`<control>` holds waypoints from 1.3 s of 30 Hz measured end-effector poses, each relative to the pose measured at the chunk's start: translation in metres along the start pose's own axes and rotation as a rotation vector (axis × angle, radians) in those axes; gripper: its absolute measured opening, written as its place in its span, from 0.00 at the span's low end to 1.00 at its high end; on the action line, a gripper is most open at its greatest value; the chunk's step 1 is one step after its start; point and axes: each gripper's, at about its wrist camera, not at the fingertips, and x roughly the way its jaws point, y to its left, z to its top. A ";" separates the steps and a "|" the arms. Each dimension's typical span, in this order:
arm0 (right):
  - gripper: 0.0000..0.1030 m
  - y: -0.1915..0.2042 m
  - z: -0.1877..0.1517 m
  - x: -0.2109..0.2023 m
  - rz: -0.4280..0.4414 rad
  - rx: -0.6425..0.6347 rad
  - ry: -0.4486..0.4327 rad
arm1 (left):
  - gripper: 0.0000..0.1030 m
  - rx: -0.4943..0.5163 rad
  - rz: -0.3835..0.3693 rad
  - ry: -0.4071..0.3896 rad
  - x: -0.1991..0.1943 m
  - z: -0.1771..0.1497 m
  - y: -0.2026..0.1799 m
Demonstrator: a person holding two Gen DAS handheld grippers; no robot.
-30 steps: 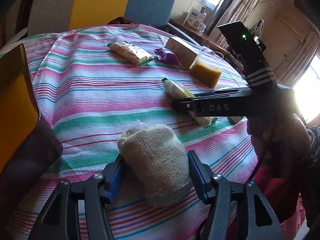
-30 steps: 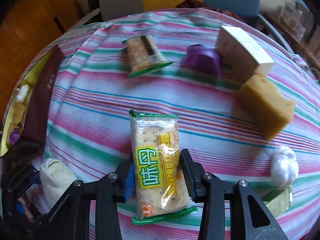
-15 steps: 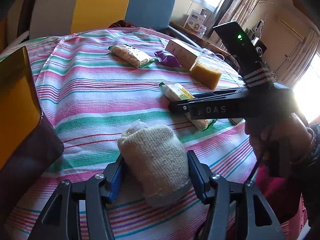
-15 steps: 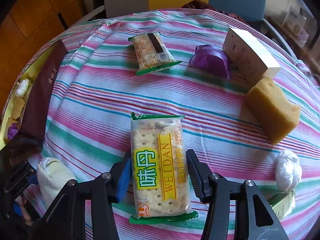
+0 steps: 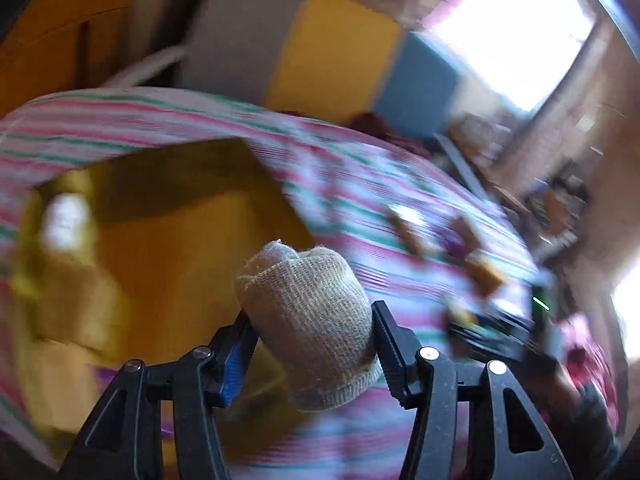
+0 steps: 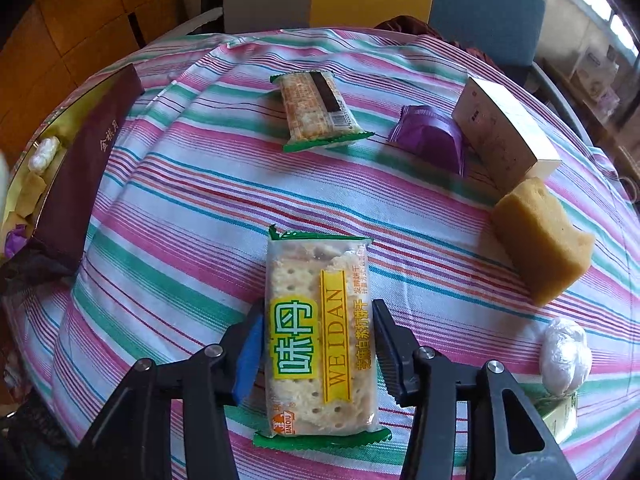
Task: Organize objects
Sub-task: 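Carry the towel to the gold tray with the left gripper while the right gripper grasps the WEIDAN cracker packet, then release the towel into the gold tray with the left gripper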
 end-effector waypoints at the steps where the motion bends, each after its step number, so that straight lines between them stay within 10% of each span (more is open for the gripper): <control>1: 0.49 0.001 0.000 0.000 -0.001 -0.001 -0.001 | 0.54 -0.026 0.029 -0.004 0.001 0.007 0.016; 19: 0.49 0.007 -0.001 0.003 -0.005 -0.005 -0.004 | 0.58 -0.203 0.358 0.082 0.068 0.065 0.152; 30: 0.49 0.007 0.001 0.003 -0.005 -0.002 -0.005 | 0.74 -0.148 0.378 -0.016 0.024 0.065 0.129; 39: 0.47 0.014 0.001 0.004 -0.022 -0.025 -0.015 | 0.74 -0.014 0.420 -0.194 -0.048 0.004 0.048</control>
